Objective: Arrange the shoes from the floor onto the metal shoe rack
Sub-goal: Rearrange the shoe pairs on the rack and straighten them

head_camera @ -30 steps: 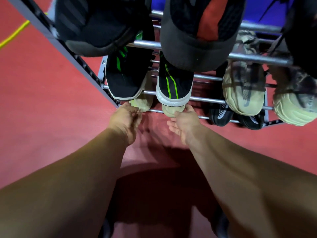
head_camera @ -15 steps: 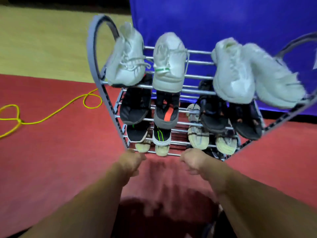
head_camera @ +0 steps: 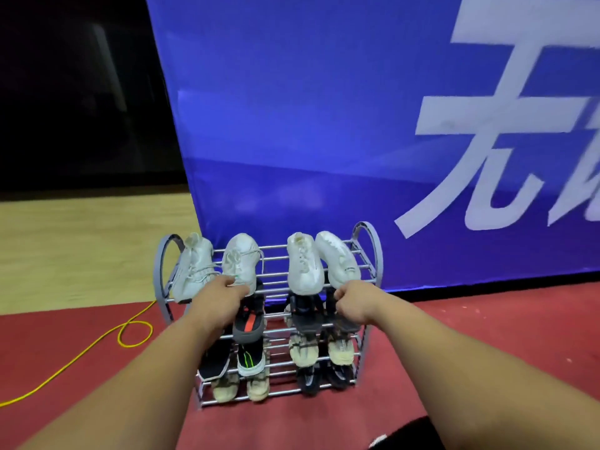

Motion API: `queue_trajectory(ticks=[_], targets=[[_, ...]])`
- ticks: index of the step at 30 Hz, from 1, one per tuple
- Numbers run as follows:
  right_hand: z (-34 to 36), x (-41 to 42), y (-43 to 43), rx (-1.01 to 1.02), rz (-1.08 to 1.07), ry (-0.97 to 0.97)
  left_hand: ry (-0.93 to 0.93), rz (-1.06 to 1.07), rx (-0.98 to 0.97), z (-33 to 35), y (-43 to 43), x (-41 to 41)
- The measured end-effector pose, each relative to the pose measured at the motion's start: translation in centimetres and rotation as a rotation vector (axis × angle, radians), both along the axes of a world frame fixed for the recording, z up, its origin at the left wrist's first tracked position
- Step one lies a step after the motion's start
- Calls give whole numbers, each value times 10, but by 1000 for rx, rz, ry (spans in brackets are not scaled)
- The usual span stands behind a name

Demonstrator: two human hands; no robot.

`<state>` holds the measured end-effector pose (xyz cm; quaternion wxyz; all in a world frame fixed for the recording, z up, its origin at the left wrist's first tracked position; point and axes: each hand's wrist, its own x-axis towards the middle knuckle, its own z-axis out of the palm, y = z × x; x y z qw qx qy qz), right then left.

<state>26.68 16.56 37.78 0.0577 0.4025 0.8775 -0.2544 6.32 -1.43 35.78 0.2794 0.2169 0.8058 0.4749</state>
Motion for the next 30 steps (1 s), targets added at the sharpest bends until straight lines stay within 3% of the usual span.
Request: queue_trajectory(ticks=[9,18,30], targets=[[92,55,10,192,4,70,411,-87,-61,106,17,68],[141,93,1,286,-11,161,656,-179,-183,163,11,93],[123,95,24,418,77,109,917,-271,-408,173,11,115]])
